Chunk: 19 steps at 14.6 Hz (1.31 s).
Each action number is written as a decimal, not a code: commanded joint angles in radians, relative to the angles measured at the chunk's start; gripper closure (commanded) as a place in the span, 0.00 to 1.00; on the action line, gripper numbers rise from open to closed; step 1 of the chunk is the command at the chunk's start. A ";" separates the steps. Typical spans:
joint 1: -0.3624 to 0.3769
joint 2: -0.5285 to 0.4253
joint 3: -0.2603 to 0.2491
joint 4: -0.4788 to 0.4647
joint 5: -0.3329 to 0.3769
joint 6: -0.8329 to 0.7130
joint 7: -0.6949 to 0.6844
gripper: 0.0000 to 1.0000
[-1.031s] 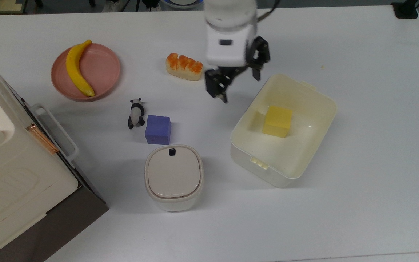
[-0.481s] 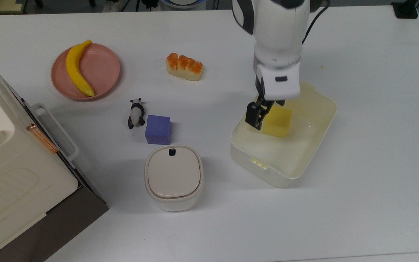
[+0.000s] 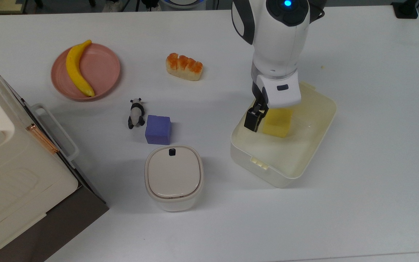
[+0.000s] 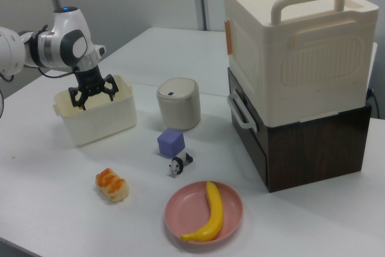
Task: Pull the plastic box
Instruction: 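Pull the box by its rim toward the beige canister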
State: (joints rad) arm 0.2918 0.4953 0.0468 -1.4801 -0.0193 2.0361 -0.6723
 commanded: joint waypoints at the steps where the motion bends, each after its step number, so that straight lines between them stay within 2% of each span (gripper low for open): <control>1: 0.010 -0.017 -0.037 0.009 -0.013 -0.151 -0.137 0.00; 6: 0.010 -0.018 -0.105 0.006 -0.011 -0.155 -0.170 0.00; 12: 0.000 -0.072 -0.133 -0.017 0.002 -0.215 -0.149 0.00; 13: 0.001 -0.087 -0.127 -0.016 0.031 -0.220 -0.062 0.00; 14: 0.004 -0.098 -0.119 -0.008 0.091 -0.214 0.073 0.00; 15: 0.007 -0.115 -0.119 -0.005 0.122 -0.211 0.138 0.00; 17: 0.006 -0.171 -0.117 -0.006 0.131 -0.221 0.308 0.00; 18: -0.005 -0.210 -0.116 -0.014 0.131 -0.226 0.464 0.00; 19: -0.031 -0.233 -0.116 -0.015 0.125 -0.244 0.543 0.00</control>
State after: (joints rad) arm 0.2934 0.3595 -0.0686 -1.4689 0.0964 1.8404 -0.3726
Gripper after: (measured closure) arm 0.000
